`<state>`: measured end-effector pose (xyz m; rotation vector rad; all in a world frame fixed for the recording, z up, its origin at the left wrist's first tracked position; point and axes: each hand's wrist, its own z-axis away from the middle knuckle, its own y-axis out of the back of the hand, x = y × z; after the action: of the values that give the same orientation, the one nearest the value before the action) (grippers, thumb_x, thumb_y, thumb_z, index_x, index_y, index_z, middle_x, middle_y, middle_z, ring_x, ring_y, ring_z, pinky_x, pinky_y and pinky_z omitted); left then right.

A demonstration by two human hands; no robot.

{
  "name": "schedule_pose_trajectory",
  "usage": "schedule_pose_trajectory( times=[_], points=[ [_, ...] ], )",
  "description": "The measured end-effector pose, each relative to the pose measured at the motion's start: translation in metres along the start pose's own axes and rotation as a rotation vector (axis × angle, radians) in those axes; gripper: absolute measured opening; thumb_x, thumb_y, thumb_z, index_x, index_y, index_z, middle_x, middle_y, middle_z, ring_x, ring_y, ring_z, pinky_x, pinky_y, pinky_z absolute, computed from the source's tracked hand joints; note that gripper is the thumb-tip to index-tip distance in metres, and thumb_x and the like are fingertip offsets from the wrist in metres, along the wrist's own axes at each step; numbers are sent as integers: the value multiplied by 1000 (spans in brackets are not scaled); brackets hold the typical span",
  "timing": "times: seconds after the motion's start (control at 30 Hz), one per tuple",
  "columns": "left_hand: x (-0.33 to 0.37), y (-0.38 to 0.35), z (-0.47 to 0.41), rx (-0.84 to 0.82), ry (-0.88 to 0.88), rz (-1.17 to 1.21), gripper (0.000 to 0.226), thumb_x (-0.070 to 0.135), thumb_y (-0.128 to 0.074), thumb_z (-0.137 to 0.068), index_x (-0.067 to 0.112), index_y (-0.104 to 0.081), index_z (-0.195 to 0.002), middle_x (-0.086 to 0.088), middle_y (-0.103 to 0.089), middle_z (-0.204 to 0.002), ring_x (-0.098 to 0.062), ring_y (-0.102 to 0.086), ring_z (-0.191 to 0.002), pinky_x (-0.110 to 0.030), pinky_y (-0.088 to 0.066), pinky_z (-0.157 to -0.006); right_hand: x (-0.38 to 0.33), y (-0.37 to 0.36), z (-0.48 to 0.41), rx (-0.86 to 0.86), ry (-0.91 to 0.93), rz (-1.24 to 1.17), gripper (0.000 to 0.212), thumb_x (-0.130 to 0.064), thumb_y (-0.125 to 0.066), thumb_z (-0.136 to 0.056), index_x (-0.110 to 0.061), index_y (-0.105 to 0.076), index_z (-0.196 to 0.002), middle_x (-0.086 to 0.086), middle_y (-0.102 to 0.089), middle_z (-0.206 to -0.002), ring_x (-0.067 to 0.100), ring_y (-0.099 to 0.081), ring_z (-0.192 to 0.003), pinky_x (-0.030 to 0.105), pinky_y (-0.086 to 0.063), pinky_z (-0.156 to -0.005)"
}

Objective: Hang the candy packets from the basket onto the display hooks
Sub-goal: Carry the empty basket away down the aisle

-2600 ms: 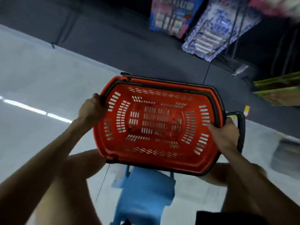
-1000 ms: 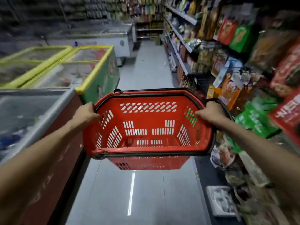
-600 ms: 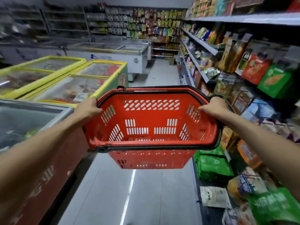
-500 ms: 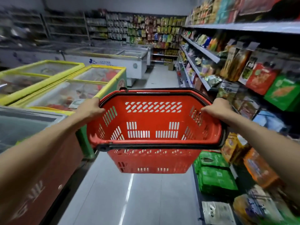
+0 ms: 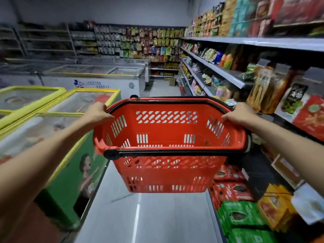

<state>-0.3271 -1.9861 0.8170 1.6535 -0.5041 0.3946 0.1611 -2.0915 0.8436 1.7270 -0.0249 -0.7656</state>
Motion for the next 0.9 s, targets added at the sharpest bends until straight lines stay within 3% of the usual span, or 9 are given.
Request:
schedule_pose_trajectory(
  times=[0.17,0.27,0.43,0.57,0.67,0.77,0.9],
  points=[
    [27,-40,-135,30,8,2,13,13,-78,-82,3,-73,-88,-10,-74,-79,-18,-69,-64,-26,-50,-53,-16,-32,-138,4,-10,-31,50,-36,-91,-73,0,-68,-99,18,-69,-96,29,-60,-74,32,-42,-62],
    [47,-61,-222,-3,32,-27,19,18,-78,-81,6,-74,-96,-9,-77,-82,-20,-74,-68,-32,-61,-60,-29,-49,-225,10,-2,-25,42,-33,-90,-73,-3,-67,-92,18,-66,-96,20,-49,-61,31,-37,-54],
    [74,-83,-351,2,1,-67,19,21,-76,-82,10,-76,-97,-6,-75,-81,-17,-71,-68,-26,-55,-56,-58,-68,-359,15,7,-14,47,-35,-91,-70,-1,-72,-96,9,-60,-72,20,-52,-57,31,-44,-59],
    [79,-97,-443,30,26,-60,14,21,-76,-86,8,-73,-89,-4,-72,-73,-14,-67,-63,-23,-48,-50,-91,-91,-456,-5,18,-1,45,-38,-89,-73,-4,-68,-93,16,-69,-88,27,-57,-66,33,-44,-58],
    [69,-112,-517,47,35,-76,16,24,-76,-85,9,-74,-86,-2,-69,-67,-12,-66,-59,-22,-44,-45,-116,-122,-532,17,30,1,42,-38,-89,-73,-5,-70,-91,16,-70,-88,31,-62,-76,33,-46,-65],
    [47,-130,-602,64,21,-95,18,25,-78,-80,7,-75,-80,-7,-72,-67,-21,-70,-63,-30,-54,-53,-144,-162,-608,31,21,-34,40,-38,-90,-70,-8,-70,-87,15,-70,-87,31,-62,-79,33,-43,-66],
    [17,-149,-730,45,5,-94,21,28,-78,-74,7,-76,-78,-12,-74,-70,-26,-73,-68,-38,-61,-61,-199,-211,-709,54,10,-49,40,-35,-93,-67,-10,-62,-76,15,-70,-83,30,-64,-76,32,-38,-56]
  ],
)
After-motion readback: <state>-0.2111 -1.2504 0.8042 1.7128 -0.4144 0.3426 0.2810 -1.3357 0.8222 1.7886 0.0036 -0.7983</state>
